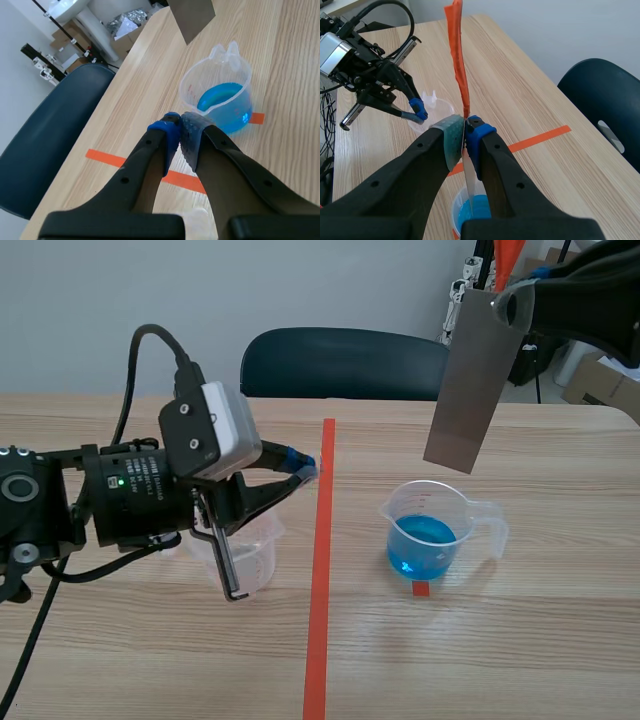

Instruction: Do the redox reaction experiment. lower the plate into the blue solution

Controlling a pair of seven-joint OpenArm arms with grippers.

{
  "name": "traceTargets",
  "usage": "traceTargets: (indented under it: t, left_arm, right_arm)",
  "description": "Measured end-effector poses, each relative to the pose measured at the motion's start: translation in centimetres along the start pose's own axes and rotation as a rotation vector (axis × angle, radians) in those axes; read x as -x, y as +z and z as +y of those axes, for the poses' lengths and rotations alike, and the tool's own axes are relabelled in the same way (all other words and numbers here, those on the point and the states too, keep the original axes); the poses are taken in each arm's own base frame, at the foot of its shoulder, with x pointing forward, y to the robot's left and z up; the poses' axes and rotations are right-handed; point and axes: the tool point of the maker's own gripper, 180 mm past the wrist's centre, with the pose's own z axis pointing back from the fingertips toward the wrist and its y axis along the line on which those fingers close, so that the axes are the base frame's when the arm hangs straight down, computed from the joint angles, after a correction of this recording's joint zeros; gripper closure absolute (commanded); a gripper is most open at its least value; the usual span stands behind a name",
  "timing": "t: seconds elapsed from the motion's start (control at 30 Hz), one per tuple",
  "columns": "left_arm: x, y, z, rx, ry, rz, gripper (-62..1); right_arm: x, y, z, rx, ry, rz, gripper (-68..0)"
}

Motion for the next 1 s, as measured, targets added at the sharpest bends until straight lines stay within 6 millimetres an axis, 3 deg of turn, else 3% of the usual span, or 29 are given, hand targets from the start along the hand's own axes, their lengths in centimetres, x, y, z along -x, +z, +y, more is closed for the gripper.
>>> traceTargets:
  t: [0.3, 0.6, 0.8, 1.0]
  left_arm:
    - [2.2, 4.3, -0.5, -0.078, 0.084, 0.025, -3.6]
    - [3.2, 8.0, -2.7, -0.133, 0.183, 0.023, -3.6]
    - [3.7, 9.7, -3.9, -0.150, 0.225, 0.037, -3.6]
    - [3.5, 10.6, -5.2, -0.153, 0.263, 0.015, -3.6]
  right_arm:
    - [0.4, 0.0, 0.1, -0.005, 0.021, 0.022, -0.6]
    - [0.4, 0.0, 0.1, -0.004, 0.021, 0.025, -0.6]
    - [0.6, -0.1, -0.1, 0.005, 0.032, 0.031, -0.6]
    - [2.4, -0.8, -0.1, 0.004, 0.004, 0.046, -0.6]
